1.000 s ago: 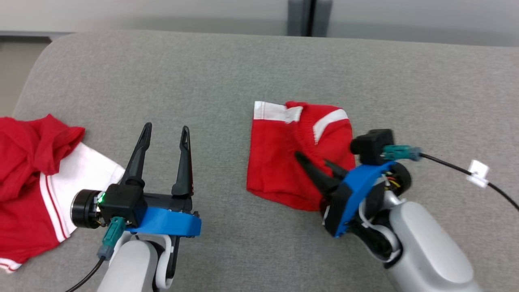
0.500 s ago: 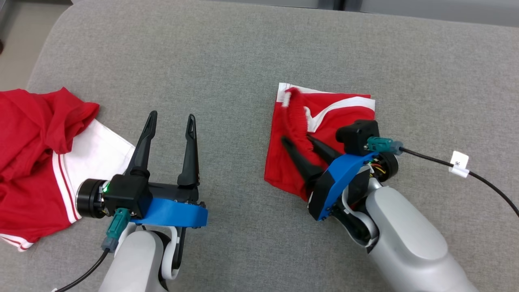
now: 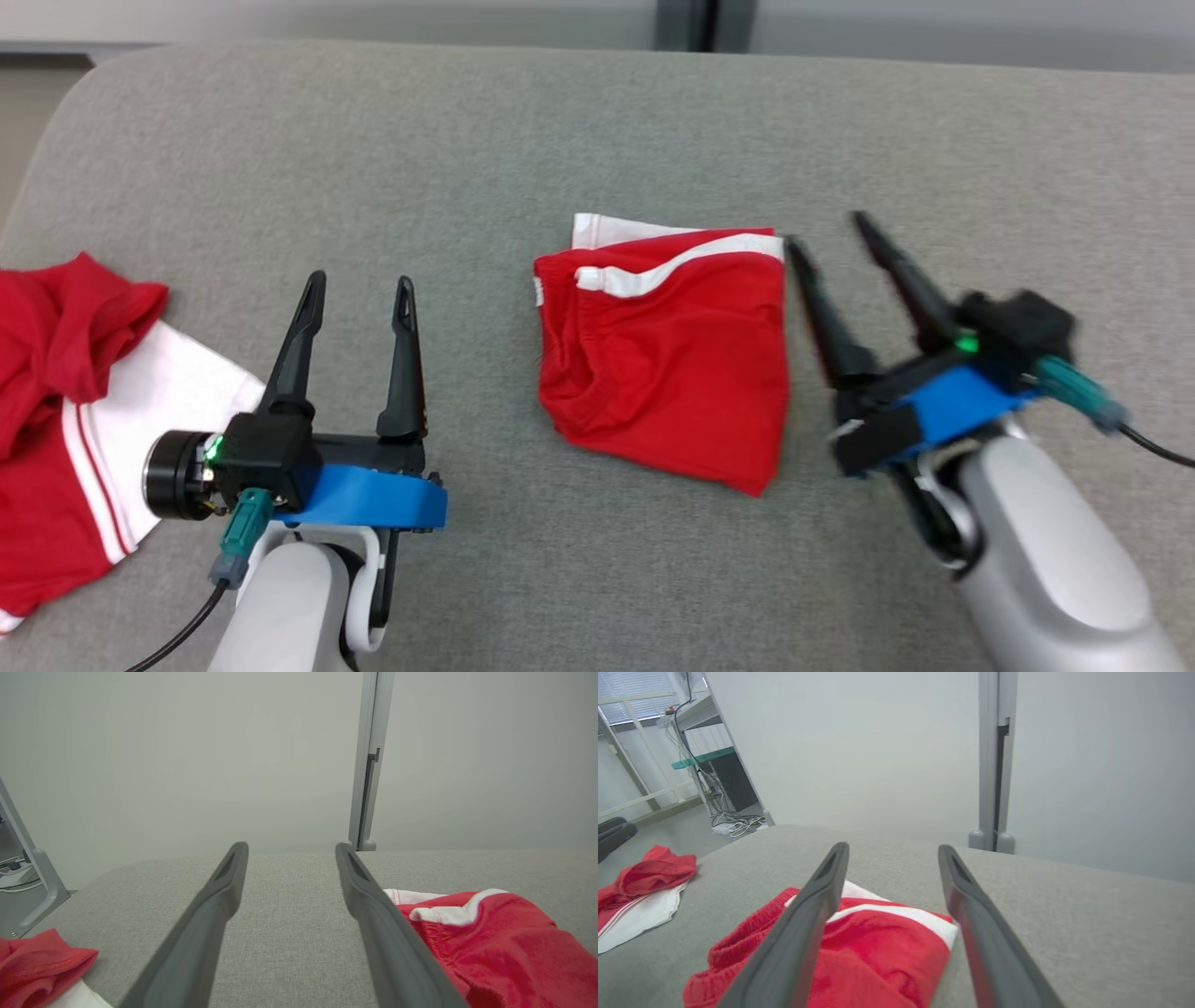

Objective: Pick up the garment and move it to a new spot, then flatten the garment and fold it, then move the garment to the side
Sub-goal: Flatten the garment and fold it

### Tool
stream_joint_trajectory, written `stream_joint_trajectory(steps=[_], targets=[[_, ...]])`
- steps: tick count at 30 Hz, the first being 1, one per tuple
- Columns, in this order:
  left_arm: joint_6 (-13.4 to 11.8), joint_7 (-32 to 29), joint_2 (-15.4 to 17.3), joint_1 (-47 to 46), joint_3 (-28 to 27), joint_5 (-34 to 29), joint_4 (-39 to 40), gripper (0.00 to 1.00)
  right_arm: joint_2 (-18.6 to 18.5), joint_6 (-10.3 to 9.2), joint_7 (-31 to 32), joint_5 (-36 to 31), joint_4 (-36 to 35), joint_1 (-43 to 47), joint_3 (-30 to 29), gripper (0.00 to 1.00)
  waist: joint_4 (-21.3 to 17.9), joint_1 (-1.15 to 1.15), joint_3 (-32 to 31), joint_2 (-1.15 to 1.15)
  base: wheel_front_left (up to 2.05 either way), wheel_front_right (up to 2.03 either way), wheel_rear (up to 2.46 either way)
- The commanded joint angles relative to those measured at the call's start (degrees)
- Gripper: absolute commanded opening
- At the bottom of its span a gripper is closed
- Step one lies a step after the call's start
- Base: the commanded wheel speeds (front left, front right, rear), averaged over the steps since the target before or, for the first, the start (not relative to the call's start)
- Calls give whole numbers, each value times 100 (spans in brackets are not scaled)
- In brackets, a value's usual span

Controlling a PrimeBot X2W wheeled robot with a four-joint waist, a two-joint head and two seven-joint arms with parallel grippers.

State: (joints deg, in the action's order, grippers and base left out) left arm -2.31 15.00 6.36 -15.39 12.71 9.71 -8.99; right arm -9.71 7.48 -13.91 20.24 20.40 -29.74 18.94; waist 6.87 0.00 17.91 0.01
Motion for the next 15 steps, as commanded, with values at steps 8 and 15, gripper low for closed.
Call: stream_joint_trajectory(steps=[8, 15], targets=[[-52, 25, 152, 312, -205, 80, -136, 100, -26, 2, 26, -598, -879, 1298, -1575, 100, -445, 0, -393, -1, 0, 0, 0], [-25, -24, 233, 727, -208, 200, -327, 100, 263, 2, 396, -874, -1560, 2315, -2107, 100, -553, 0, -964, -1, 0, 0, 0]])
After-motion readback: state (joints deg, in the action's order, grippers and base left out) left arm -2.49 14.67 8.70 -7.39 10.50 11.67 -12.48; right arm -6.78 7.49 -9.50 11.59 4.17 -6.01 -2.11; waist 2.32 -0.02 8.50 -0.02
